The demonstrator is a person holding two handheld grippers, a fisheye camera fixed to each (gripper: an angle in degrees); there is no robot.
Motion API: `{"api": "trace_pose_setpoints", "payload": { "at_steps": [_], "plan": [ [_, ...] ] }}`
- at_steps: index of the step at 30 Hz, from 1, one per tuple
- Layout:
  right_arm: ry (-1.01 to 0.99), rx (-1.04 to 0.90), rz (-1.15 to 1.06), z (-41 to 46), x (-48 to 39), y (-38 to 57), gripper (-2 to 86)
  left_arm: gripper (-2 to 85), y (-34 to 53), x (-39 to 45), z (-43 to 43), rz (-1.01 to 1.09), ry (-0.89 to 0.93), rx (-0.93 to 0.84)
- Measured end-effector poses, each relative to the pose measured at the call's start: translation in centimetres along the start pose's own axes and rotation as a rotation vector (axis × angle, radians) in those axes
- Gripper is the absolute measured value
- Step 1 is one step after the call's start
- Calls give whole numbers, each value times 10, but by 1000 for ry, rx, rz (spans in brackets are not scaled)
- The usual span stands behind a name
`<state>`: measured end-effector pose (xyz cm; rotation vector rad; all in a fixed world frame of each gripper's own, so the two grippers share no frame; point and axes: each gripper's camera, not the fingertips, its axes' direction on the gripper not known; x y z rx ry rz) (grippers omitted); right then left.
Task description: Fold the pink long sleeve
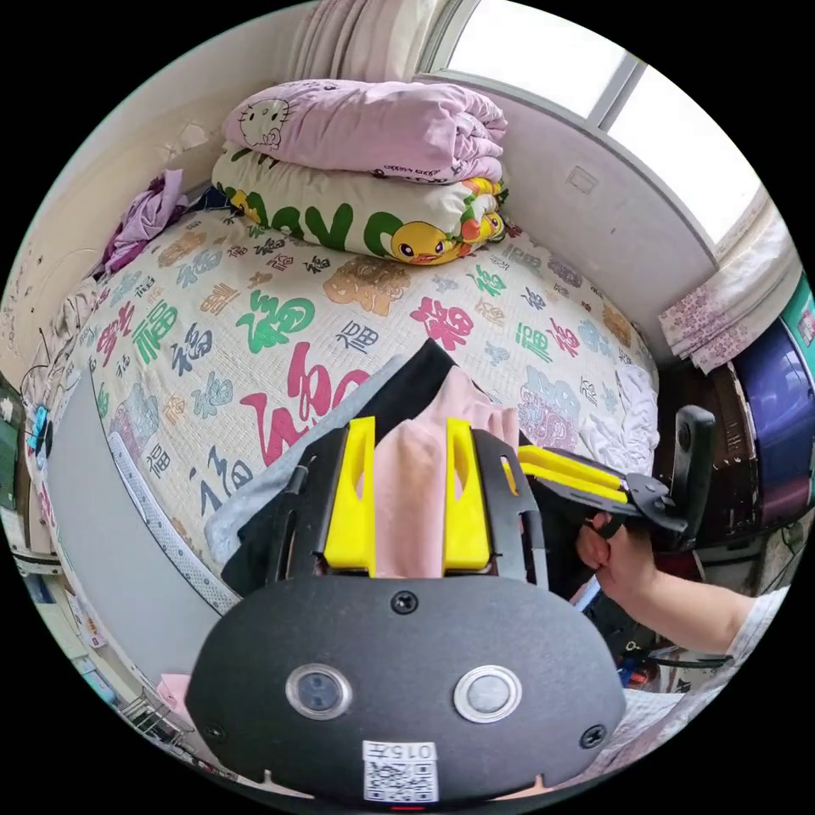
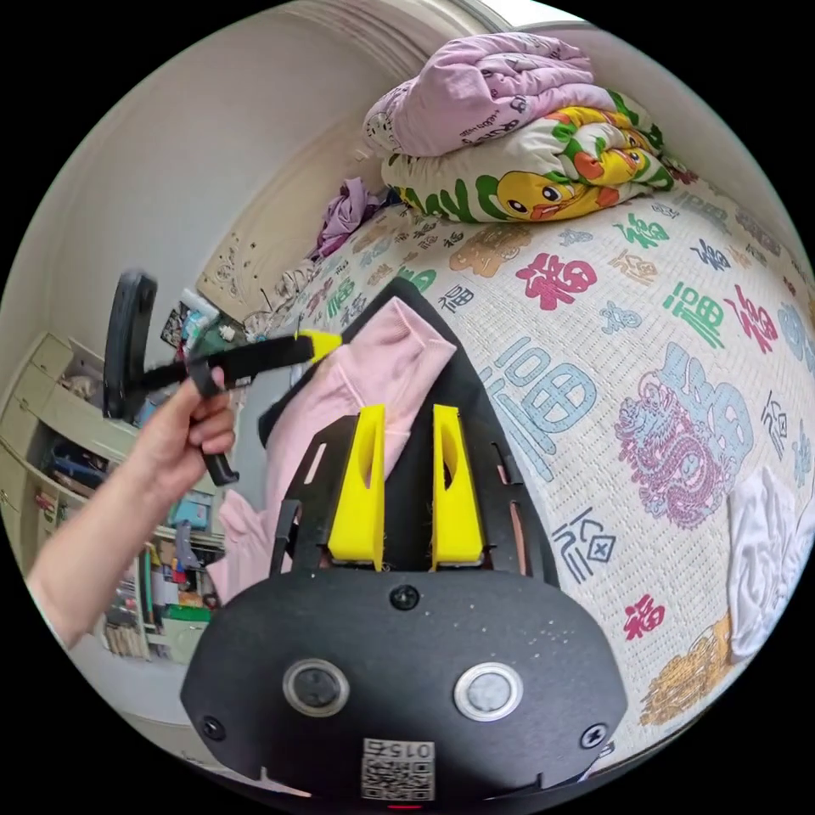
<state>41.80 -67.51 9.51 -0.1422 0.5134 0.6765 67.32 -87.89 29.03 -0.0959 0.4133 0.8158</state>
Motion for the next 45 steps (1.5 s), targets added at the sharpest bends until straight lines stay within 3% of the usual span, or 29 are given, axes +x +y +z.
{"api": "trace_pose_setpoints", "payload": {
  "at_steps": [7, 11, 16, 22, 26, 30, 35, 39, 45],
  "plan": [
    [-37, 72, -15, -5, 8, 35, 69, 100, -14, 32, 27, 184, -59, -38],
    [-20, 74, -89, -11, -8, 47, 65, 83, -12, 33, 19, 260, 20, -10],
    [11, 13, -77, -10, -19, 55, 58, 70, -1, -8, 22, 125, 169, -14],
    [-91, 141, -158, -52, -48, 82, 29, 32, 48, -38, -35, 45, 336, 253],
    [-326, 193, -363, -91, -102, 121, 19, 49, 141, -72, -111, -112, 405, 498],
    [-387, 75, -626, -90, -173, 193, 16, 144, 276, -112, -150, -461, 550, 508],
    [-371, -145, -798, -57, -231, 292, 15, 202, 420, -123, -145, -822, 771, 550],
    [-308, -285, -884, -30, -264, 366, 16, 179, 508, -137, -121, -1055, 770, 499],
    [-224, -376, -1035, -1, -302, 437, 17, 77, 582, -156, -116, -1088, 823, 513]
  ]
}}
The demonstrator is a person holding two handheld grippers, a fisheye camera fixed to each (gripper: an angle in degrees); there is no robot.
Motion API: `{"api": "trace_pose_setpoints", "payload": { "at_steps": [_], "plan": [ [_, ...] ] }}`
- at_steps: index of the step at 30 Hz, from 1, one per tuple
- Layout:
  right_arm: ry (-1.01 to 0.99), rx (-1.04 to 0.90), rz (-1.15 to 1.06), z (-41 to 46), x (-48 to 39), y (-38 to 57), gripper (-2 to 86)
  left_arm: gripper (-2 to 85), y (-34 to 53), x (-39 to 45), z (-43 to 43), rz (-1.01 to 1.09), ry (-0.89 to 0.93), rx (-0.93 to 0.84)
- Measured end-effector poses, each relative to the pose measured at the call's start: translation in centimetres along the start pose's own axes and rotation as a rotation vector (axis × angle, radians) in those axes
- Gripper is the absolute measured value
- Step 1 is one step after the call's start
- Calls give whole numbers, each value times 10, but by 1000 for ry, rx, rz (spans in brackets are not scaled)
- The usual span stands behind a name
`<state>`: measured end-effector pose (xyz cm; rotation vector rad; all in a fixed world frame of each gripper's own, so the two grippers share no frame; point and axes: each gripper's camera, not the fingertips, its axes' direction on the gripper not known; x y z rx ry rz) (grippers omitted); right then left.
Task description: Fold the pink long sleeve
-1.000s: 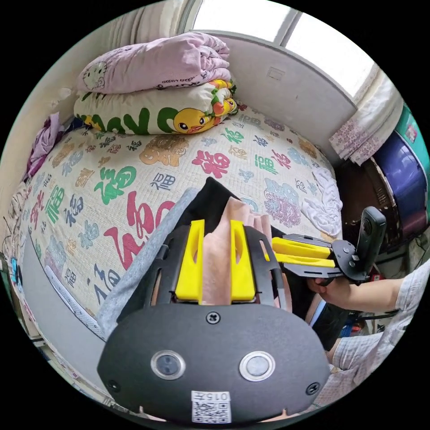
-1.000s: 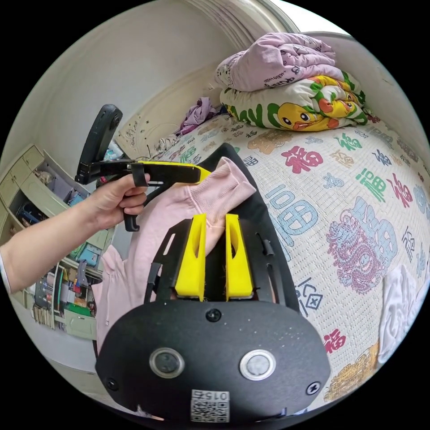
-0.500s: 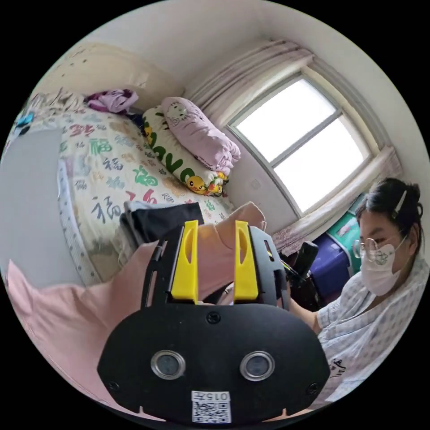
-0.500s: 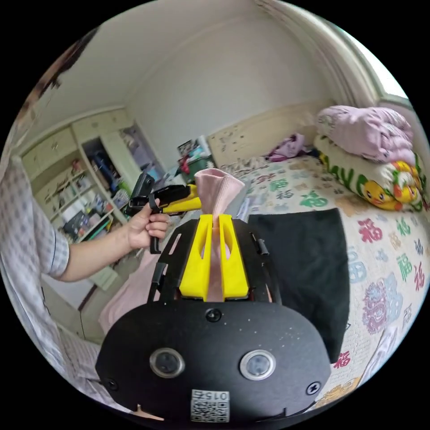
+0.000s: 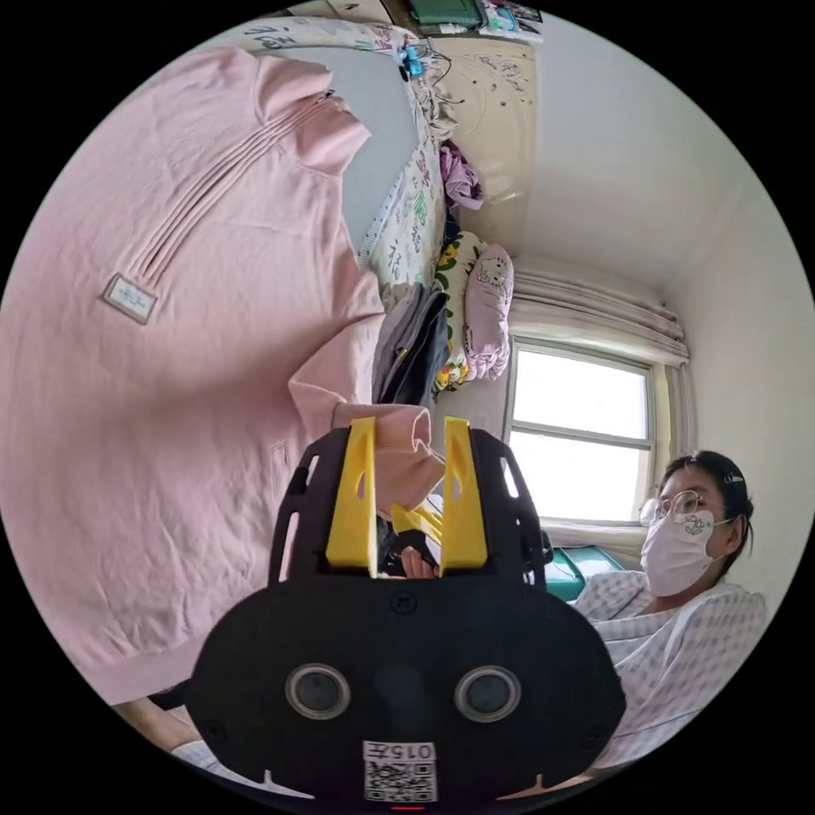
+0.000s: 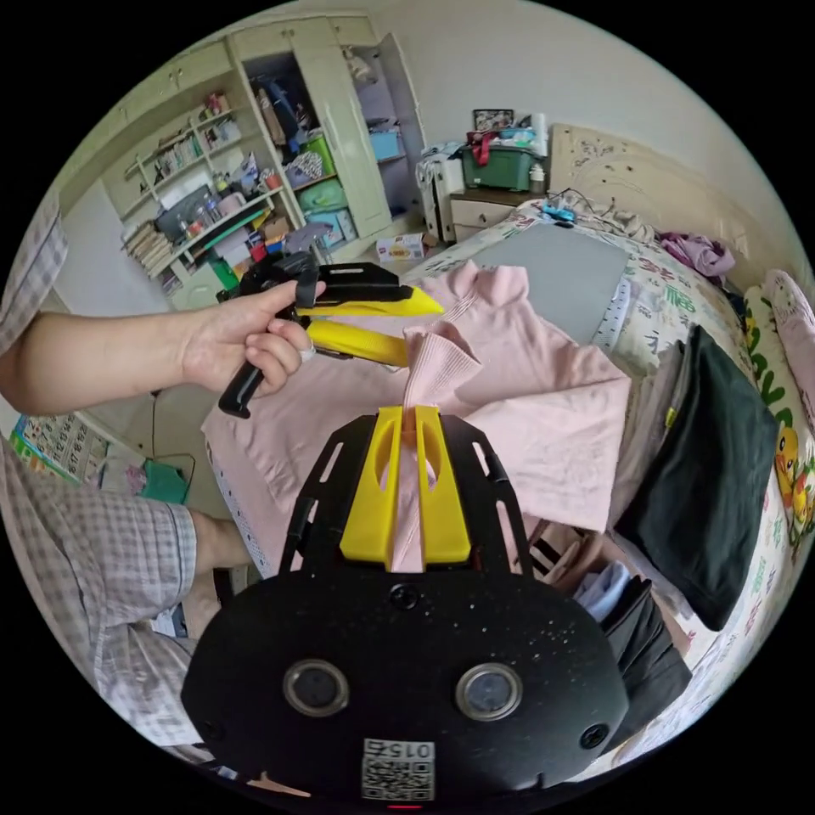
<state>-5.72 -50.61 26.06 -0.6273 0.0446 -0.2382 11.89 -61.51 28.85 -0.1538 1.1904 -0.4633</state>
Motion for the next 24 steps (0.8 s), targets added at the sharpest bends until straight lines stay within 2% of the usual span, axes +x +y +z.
{"api": "trace_pose_setpoints", "payload": {
  "at_steps": [3, 10, 14, 20, 24],
  "plan": [
    [-19, -32, -29, 20, -21, -8, 18, 7, 6, -13, -36, 6, -22, 18],
    [-98, -63, -84, 59, -54, -33, 23, -8, 30, -34, -133, 17, -75, 118],
    [-172, -148, -107, 103, -65, -43, 25, -8, 43, -59, -175, -50, -147, 151],
    [-232, -255, -38, 148, -46, -48, 31, -9, 46, -93, -196, -124, -224, 122],
    [-341, -268, 52, 147, -7, -49, 34, -8, 46, -87, -190, -96, -278, 3]
  ]
}}
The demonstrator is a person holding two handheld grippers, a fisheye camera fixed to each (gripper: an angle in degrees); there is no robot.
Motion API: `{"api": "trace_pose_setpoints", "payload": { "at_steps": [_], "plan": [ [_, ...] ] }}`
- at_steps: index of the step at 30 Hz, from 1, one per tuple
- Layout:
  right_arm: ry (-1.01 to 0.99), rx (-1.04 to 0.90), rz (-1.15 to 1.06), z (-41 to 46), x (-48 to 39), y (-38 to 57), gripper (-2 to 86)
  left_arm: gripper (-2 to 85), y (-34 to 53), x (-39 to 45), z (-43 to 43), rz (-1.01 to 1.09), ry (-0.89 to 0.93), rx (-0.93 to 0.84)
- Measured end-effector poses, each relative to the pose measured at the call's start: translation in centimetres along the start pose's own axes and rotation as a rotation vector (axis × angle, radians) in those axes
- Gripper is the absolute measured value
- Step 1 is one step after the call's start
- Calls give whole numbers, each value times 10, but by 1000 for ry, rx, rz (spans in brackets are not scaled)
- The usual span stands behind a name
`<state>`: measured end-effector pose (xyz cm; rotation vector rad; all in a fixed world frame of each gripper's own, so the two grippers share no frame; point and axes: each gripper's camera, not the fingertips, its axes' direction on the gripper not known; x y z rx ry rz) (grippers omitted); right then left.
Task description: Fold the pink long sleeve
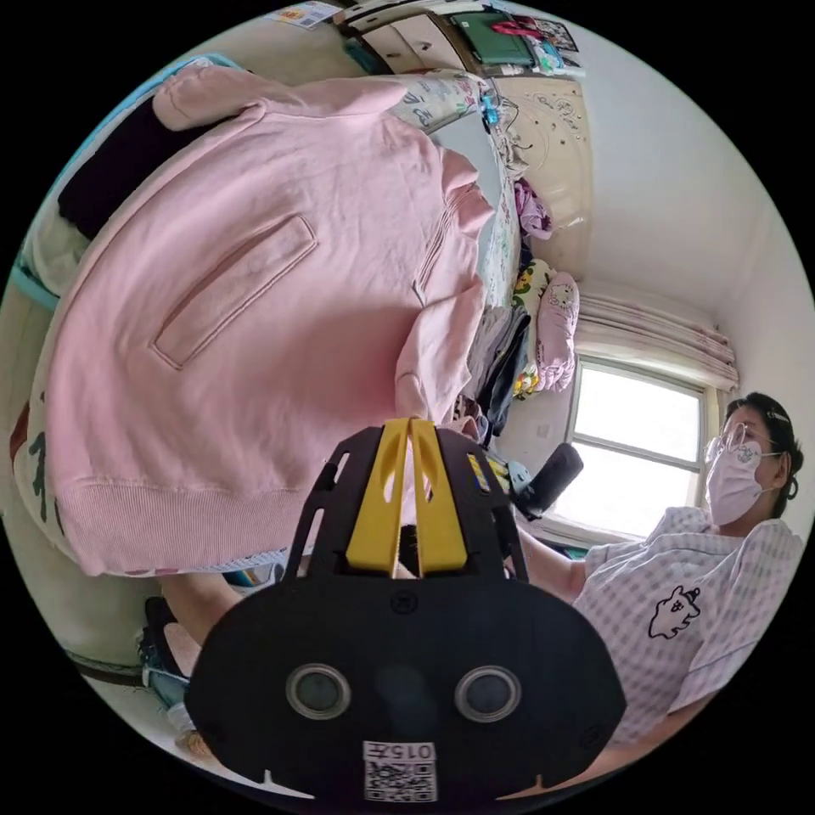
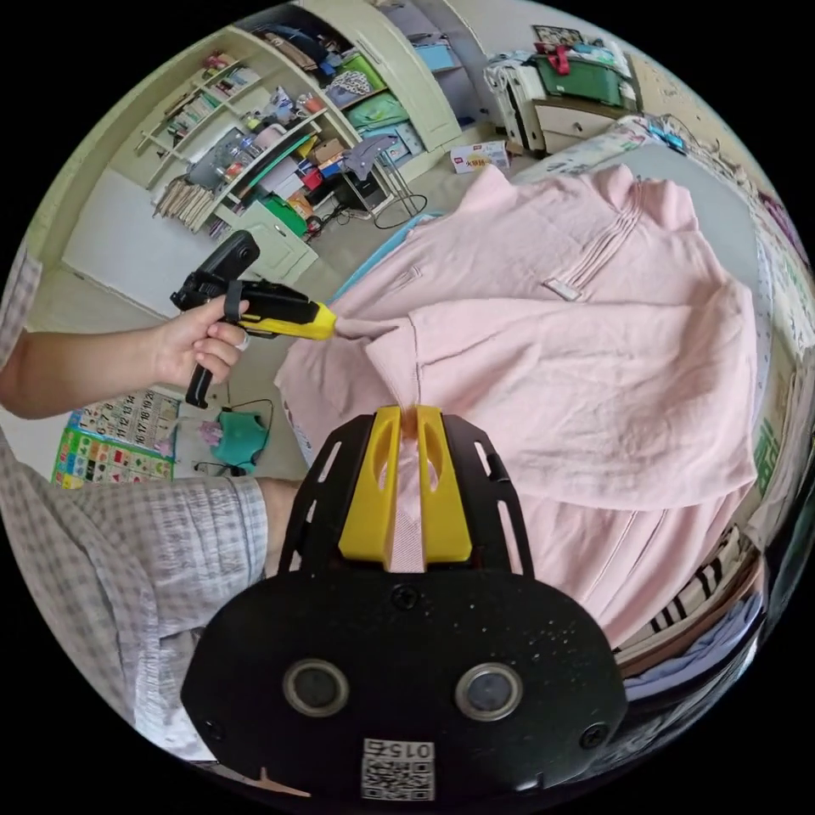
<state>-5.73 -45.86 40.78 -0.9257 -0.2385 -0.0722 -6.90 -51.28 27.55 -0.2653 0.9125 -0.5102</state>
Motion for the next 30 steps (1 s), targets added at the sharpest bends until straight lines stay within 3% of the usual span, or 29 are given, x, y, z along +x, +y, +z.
{"api": "trace_pose_setpoints", "payload": {
  "at_steps": [4, 7, 10, 12, 15, 21, 24, 28, 30],
  "plan": [
    [-135, -24, 1, -13, 29, 2, 45, -6, 5, 9, 1, -3, -30, -44],
    [-218, -67, 114, -27, 70, 3, 59, 4, 3, 7, -2, -88, -165, -87],
    [-202, 89, 359, -65, 140, 16, 65, 45, -18, 12, -15, -124, -315, -120],
    [-105, 223, 672, -93, 207, 36, 74, 67, -55, 37, -20, -35, -405, -76],
    [-128, 372, 923, -109, 274, 53, 89, 88, -123, 78, 12, 158, -392, -71],
    [-206, 439, 1002, -101, 338, 27, 99, 113, -256, 147, 134, 391, -184, -117],
    [-305, 516, 1061, -93, 361, 23, 94, 114, -295, 177, 183, 459, -275, -153],
    [-275, 511, 1119, -91, 377, 17, 61, 98, -318, 197, 228, 479, -363, -264],
    [-236, 520, 1114, -94, 381, 13, 45, 53, -325, 207, 243, 526, -490, -312]
  ]
}}
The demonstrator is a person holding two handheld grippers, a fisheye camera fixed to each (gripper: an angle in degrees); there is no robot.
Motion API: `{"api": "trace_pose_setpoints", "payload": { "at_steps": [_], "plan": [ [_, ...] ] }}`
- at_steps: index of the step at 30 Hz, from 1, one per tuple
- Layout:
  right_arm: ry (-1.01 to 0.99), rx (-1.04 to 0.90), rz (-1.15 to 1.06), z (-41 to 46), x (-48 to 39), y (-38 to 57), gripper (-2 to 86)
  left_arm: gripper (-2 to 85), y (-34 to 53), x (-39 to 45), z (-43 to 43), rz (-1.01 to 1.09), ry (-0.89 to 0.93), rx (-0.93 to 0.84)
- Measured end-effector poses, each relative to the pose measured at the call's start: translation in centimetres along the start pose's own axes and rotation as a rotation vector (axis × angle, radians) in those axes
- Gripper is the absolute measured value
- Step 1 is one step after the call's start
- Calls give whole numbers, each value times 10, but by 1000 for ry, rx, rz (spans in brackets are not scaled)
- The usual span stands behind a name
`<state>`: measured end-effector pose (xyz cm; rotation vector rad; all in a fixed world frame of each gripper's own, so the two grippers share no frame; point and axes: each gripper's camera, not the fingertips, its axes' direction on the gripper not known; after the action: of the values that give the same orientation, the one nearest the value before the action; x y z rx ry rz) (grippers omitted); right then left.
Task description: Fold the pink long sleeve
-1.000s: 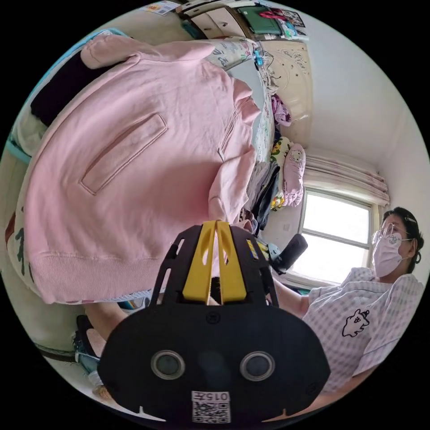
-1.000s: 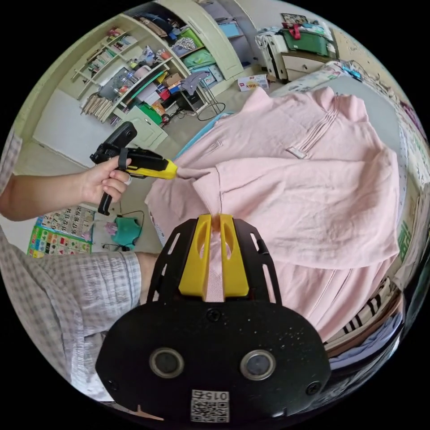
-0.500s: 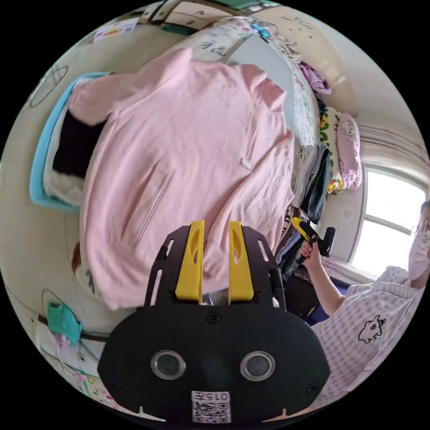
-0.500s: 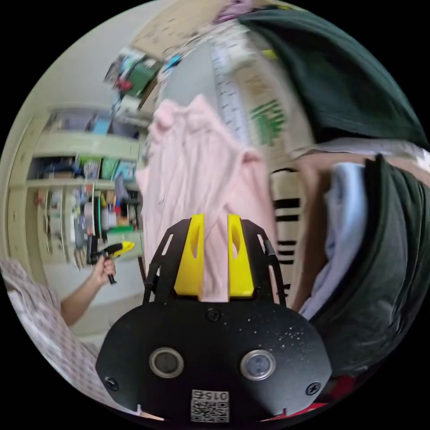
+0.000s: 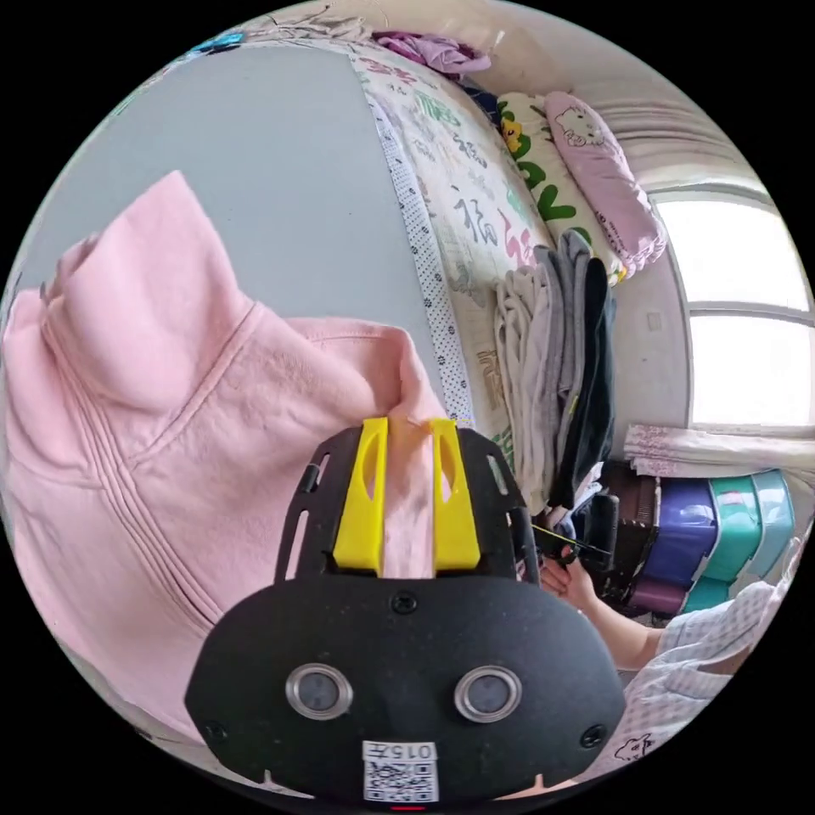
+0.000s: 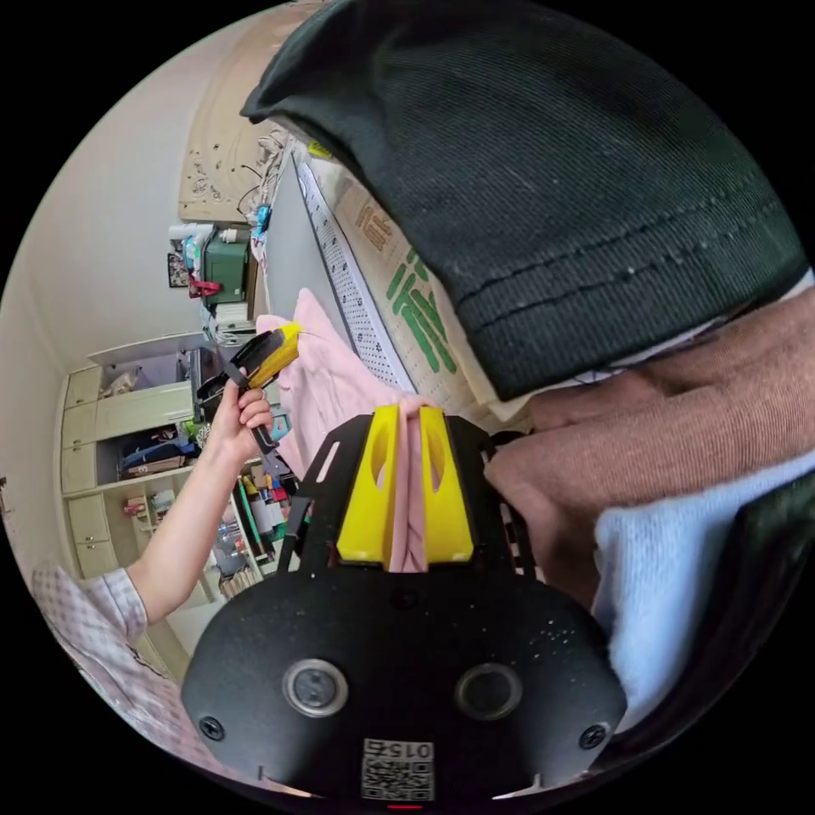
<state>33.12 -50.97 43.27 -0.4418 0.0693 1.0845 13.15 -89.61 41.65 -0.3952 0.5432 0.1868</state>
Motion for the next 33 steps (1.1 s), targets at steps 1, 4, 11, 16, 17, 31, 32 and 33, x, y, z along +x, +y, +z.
{"api": "trace_pose_setpoints", "payload": {
  "at_steps": [1, 4, 11, 16, 17, 31, 32, 33],
  "plan": [
    [12, 11, -6, -1, -1, -1, 41, 39, -3, 3, 1, 25, -7, -10],
    [48, 61, -40, -4, -5, -6, 28, 22, -14, 8, 0, 53, -19, -9],
    [173, 63, -78, 20, -5, -24, 31, 36, -15, -7, 0, 29, 17, 60],
    [158, 29, -122, 18, -10, -20, 51, 70, 18, -21, -25, 21, 44, 120],
    [187, 20, -155, 14, -15, -13, 54, 79, 35, -26, -34, 17, 50, 120],
    [116, -482, -149, 129, -46, 147, 106, 90, 315, -128, -62, -369, -32, -44],
    [121, -486, -140, 140, -48, 152, 105, 85, 321, -135, -58, -368, -5, -55],
    [130, -489, -140, 150, -49, 156, 99, 76, 325, -143, -54, -367, 31, -70]
  ]
}}
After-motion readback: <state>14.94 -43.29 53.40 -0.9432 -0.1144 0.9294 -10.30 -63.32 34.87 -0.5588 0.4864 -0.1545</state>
